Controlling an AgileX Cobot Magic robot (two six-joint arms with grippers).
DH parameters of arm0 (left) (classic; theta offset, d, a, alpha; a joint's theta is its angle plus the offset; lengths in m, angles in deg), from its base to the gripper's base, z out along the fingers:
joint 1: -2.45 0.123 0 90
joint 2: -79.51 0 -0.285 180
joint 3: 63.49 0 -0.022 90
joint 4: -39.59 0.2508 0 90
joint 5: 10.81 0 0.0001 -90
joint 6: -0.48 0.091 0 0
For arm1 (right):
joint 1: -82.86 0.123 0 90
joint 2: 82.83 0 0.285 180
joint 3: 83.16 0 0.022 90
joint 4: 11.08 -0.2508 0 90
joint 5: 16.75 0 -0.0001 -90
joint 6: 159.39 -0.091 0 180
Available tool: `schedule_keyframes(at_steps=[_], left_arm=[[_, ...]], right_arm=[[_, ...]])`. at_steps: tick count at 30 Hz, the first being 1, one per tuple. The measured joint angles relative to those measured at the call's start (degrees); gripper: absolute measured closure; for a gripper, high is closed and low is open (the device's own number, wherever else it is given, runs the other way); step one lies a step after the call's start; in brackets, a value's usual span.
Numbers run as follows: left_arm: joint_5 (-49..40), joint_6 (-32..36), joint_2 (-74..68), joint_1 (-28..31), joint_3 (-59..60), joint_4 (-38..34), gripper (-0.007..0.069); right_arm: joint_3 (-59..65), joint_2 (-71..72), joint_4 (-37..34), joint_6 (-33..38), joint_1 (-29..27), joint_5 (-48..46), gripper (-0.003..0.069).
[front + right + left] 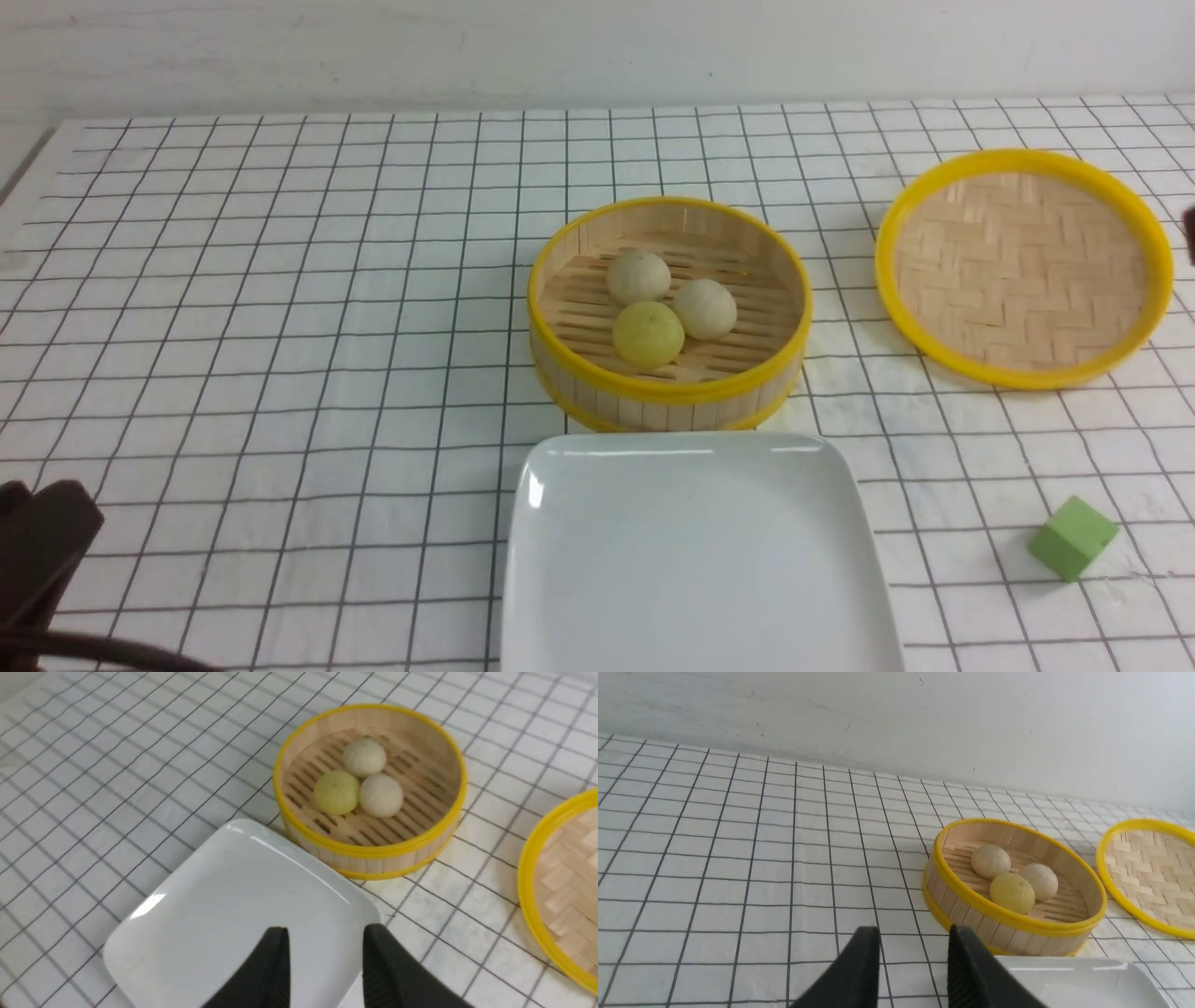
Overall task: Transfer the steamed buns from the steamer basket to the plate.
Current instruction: Use the right arm to grab the steamed stuffed bun that is closest to it
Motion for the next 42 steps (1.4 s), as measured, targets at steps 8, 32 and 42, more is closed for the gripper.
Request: schedule_keyframes(at_steps=[8,32,42], left_arm=[[-6.2,9.0,-12.2,0.0,-8.2,-4.4,0.0382],[-4.9,15.9,-14.9,0.0,-9.6,-4.5,0.0382],[-4.0,15.9,-14.9,0.0,-9.6,-2.1,0.0382]], right_arm=[[-8.9,-17.6,-4.3,11.2,0.1,-4.5,0.0417],[-39.8,-58.9,13.0,2.5,16.5,3.5,0.0417],[-55.7,-72.3,15.2,0.5,18.1,-4.3,0.0417]])
